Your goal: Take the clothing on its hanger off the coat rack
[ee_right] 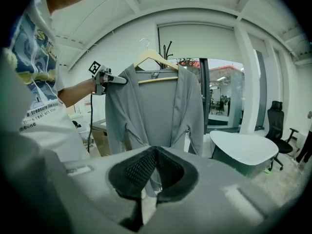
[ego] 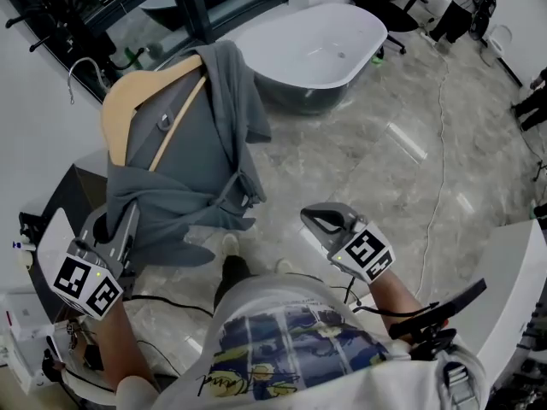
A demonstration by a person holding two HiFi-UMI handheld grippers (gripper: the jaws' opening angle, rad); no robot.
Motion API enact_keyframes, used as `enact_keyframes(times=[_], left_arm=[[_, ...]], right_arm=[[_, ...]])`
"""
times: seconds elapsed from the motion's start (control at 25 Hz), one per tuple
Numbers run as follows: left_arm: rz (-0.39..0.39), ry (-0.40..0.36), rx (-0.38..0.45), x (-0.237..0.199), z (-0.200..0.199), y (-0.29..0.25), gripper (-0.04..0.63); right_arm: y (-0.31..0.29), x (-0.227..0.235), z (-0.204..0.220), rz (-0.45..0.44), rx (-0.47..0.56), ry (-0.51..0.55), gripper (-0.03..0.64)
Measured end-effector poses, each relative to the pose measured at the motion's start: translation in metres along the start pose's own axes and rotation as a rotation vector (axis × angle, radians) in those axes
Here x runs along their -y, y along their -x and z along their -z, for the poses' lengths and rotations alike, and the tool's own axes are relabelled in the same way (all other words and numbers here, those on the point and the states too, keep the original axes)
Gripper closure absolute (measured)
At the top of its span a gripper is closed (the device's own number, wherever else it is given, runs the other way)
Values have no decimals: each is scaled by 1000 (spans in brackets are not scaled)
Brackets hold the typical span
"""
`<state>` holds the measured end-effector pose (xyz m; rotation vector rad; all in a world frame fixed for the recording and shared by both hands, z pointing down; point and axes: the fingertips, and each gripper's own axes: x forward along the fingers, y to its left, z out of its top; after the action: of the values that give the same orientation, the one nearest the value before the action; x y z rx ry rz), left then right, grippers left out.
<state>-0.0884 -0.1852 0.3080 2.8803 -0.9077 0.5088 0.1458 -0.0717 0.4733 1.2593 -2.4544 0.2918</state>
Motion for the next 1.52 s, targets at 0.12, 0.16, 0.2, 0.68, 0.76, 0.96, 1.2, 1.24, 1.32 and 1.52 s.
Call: enact_keyframes(times=[0.12,0.16,0.2,0.68,0.76,0.96,1.2,1.24,1.32,1.52], left_arm=[[5,5,2,19,7,9,591],[7,7,1,25,9,11,591],[8,8,0,29,10,12,591],[35,-19,-4,63,10,18,591],[39,-23,-4,67,9,18,591],[51,-34,-6,72,9,16,591],[54,-40,-10,73,7,16,591],[56,-41,-11,74,6,16,591],[60,-42,-14,75,7,15,591],[62,-42,-23,74,10,13,591]], right_arm=[[4,-6,6,-18,-7,13,615],[6,-6,7,-22,-9,18,615],[7,-7,7,-25,-11,23,615],[5,-5,-5,-37,-3,57,615],[7,-6,-7,-38,1,63,615],[8,-7,-8,-36,-2,74,615],[7,-9,-15,-39,3,84,615],[8,-9,-16,-38,3,84,615],[8,-10,-15,-37,0,83,615],[4,-10,-14,-41,1,86,615]])
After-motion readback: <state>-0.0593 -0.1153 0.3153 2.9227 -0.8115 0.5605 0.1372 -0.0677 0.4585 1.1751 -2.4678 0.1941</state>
